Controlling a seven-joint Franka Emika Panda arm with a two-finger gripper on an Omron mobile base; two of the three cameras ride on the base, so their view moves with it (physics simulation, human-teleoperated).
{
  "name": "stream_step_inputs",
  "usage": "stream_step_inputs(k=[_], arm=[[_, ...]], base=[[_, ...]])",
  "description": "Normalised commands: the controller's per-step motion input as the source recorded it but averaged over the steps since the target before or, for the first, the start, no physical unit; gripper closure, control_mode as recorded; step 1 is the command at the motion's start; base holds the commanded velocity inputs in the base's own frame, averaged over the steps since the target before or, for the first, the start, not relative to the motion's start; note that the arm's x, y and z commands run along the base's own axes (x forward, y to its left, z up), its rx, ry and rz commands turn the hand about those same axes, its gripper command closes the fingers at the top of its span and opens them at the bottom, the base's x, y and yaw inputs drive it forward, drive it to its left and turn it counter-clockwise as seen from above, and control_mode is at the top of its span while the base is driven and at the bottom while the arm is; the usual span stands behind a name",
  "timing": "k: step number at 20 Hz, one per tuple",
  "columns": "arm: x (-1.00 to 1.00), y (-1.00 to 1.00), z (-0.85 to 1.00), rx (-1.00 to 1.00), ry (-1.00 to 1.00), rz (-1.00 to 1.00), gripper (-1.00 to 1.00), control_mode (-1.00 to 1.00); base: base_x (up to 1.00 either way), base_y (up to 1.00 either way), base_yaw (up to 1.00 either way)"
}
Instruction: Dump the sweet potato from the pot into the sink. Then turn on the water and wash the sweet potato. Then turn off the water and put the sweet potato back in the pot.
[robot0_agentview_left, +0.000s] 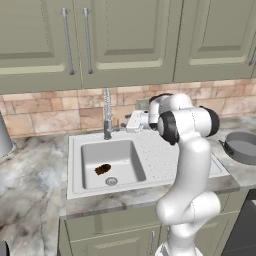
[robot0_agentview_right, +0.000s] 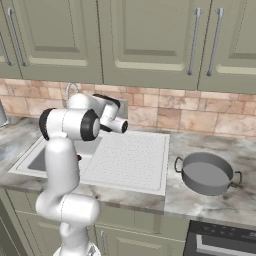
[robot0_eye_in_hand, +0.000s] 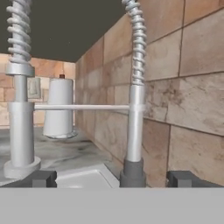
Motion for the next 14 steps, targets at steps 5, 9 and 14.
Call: stream_step_inputs(k=[5,9,14], arm=[[0.19,0.0,-0.15,0.0,0.0,0.0,-1.0,-1.0],[0.1,0.04,-0.24,0.01,0.0,0.0,-1.0,-1.0],[0.04,0.11,-0.2,0.06,0.0,-0.01,-1.0,-1.0]], base=[[0.0,0.0,0.0],[0.0,0.0,0.0],[0.0,0.0,0.0]])
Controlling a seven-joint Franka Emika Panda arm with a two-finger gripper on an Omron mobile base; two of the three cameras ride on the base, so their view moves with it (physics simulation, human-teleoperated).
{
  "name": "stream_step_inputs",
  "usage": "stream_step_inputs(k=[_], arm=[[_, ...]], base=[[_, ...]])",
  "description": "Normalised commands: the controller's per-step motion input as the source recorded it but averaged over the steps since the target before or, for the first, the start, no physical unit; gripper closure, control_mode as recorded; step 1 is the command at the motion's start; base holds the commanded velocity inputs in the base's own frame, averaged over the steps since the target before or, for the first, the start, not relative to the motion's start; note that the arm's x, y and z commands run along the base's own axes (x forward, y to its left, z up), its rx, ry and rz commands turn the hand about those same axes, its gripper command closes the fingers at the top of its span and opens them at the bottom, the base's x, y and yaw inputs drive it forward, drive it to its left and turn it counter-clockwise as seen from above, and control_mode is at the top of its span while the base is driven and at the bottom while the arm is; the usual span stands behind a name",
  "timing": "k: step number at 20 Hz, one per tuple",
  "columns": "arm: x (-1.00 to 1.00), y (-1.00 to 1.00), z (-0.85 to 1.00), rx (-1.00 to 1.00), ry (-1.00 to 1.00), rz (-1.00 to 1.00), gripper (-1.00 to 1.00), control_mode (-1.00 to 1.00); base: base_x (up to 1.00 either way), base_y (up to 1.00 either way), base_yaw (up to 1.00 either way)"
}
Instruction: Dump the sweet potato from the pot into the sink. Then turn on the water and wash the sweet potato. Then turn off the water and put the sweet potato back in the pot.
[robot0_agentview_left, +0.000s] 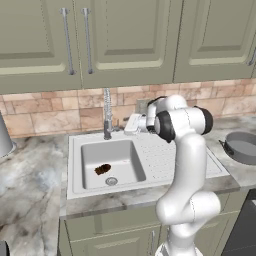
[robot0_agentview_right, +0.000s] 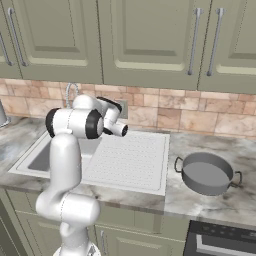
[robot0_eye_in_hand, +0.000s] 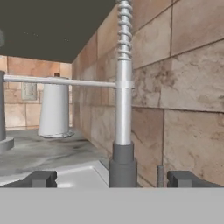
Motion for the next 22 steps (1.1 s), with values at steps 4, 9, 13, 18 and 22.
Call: stream_step_inputs(k=[4,9,13,18,22], arm=[[0.05,0.09,-0.08,0.07,0.0,-0.04,-1.0,-1.0],[0.1,0.02,-0.08,0.05,0.0,-0.07,-1.0,-1.0],[0.13,0.0,-0.07,0.04,0.0,-0.08,-1.0,-1.0],[0.15,0.0,-0.01,0.04,0.0,-0.08,-1.0,-1.0],[0.17,0.0,0.0,0.05,0.0,-0.07,-1.0,-1.0]], base=[[0.0,0.0,0.0],[0.0,0.0,0.0],[0.0,0.0,0.0],[0.0,0.0,0.0],[0.0,0.0,0.0]])
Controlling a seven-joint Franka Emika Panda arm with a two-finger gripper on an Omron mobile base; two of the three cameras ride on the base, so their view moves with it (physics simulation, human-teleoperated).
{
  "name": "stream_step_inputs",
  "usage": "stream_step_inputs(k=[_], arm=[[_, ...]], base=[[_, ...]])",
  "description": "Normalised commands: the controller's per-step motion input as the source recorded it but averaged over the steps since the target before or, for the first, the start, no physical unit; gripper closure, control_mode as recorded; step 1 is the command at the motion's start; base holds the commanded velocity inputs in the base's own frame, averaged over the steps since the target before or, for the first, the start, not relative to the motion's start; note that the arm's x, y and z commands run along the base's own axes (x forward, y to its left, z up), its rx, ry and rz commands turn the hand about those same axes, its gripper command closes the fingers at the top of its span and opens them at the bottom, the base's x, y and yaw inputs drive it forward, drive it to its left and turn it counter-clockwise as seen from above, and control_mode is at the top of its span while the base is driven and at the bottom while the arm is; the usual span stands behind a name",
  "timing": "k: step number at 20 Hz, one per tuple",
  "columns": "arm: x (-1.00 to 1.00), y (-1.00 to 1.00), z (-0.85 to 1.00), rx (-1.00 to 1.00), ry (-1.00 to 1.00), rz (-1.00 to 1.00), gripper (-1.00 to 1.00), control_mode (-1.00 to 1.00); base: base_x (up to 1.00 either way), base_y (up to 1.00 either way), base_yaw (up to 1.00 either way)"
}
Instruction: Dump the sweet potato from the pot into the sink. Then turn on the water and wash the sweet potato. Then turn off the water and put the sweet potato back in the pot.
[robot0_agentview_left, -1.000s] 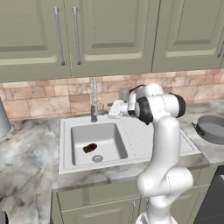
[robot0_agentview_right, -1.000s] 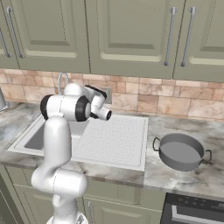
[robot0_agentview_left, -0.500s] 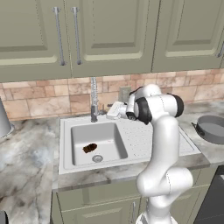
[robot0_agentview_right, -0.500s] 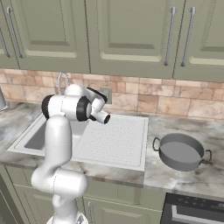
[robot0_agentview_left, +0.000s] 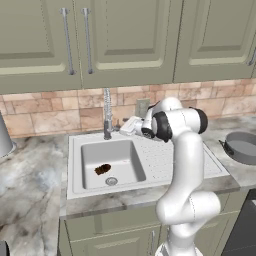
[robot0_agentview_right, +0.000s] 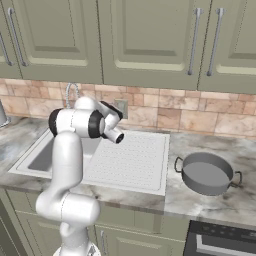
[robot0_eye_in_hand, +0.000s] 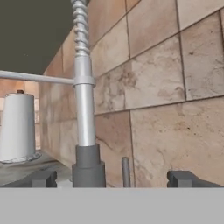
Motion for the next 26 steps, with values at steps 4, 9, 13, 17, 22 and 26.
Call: stream_step_inputs(k=[4,9,13,17,22,26], arm=[[0.24,0.0,0.0,0.07,0.0,-0.06,-1.0,-1.0],[0.29,0.0,0.0,0.07,0.02,-0.05,-1.0,-1.0],[0.23,0.0,-0.01,0.06,0.02,-0.03,-1.0,-1.0],[0.16,0.0,-0.07,0.06,0.03,-0.02,-1.0,-1.0],[0.1,0.0,-0.12,0.04,0.04,-0.03,-1.0,-1.0],[0.07,0.03,-0.15,0.02,0.05,-0.03,-1.0,-1.0]], base=[[0.0,0.0,0.0],[0.0,0.0,0.0],[0.0,0.0,0.0],[0.0,0.0,0.0],[0.0,0.0,0.0],[0.0,0.0,0.0]])
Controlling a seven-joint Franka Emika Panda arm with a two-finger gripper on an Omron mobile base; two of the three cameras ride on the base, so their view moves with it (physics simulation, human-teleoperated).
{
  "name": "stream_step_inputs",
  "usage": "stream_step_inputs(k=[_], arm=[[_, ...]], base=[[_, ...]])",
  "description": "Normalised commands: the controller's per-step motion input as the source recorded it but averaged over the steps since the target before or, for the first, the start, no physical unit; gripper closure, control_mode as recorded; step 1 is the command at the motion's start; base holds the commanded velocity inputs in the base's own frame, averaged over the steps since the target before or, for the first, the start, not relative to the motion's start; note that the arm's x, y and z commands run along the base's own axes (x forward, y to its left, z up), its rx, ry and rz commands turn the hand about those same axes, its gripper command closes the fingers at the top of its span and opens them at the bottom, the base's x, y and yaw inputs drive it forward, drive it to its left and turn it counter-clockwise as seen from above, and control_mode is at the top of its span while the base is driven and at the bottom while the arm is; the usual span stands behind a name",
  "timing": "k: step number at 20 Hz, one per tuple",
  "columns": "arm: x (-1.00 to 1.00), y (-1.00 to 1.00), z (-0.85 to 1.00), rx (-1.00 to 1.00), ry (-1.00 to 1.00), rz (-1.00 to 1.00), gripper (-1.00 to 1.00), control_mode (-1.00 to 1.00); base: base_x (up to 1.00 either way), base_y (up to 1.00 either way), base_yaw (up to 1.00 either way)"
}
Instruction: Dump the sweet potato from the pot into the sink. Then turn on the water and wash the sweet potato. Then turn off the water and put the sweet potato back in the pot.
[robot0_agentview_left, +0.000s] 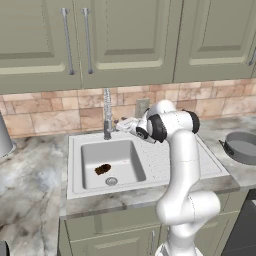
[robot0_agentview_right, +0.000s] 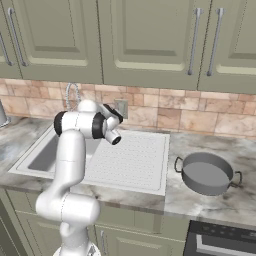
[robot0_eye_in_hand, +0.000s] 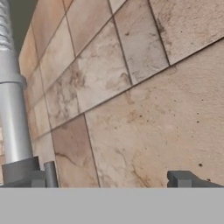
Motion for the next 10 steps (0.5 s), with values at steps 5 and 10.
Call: stream_step_inputs(k=[5,10], arm=[[0.06,0.08,-0.11,0.01,0.03,-0.04,-1.0,-1.0],[0.02,0.13,-0.07,0.0,0.03,-0.05,-1.0,-1.0]], base=[[0.0,0.0,0.0],[0.0,0.0,0.0]])
